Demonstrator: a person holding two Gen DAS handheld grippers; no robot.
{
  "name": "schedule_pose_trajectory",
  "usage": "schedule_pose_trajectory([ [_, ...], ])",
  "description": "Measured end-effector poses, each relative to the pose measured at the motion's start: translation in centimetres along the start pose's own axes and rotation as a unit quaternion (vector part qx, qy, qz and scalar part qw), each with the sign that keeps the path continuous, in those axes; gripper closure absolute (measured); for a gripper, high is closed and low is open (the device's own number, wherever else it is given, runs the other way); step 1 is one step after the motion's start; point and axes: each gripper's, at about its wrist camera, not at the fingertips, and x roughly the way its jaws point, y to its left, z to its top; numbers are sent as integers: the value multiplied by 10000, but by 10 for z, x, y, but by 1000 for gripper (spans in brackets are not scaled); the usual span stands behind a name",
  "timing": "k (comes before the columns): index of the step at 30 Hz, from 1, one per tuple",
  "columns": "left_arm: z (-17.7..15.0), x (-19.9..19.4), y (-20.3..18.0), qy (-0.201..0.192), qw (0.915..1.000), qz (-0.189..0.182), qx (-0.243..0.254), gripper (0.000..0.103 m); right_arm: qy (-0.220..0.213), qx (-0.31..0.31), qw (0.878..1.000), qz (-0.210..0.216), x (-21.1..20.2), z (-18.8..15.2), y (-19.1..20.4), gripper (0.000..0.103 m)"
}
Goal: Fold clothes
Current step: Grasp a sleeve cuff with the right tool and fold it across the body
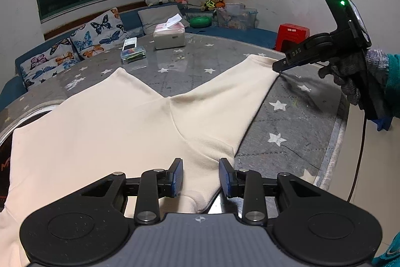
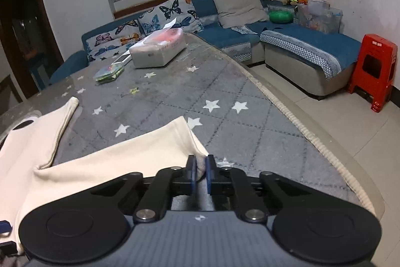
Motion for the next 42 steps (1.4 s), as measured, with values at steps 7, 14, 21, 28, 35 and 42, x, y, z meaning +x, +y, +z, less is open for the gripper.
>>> schedule_pose_trajectory([
  [7, 5, 0, 2, -102, 9999, -44, -121, 68, -393, -134, 9991, 80, -18, 20, 8, 99],
  [14, 6, 4, 5, -143, 9994, -209, -240, 68, -690, -396, 9963, 313, -37, 44, 32, 99],
  [21, 6, -26, 45, -498, 9946, 124, -901, 62, -1086, -1102, 9838, 908, -78, 69, 88, 99],
  [28, -20, -55, 90, -555, 9841, 703, -1535, 62, -1109, -2020, 9559, 1818, -98, 75, 171, 99],
  [35, -53, -81, 120, -490, 9712, 1138, -2035, 62, -715, -2780, 9191, 2700, -85, 53, 261, 99],
  [42, -71, -91, 128, -424, 9637, 1330, -2275, 59, 76, -3128, 8934, 3224, -50, 9, 320, 99],
])
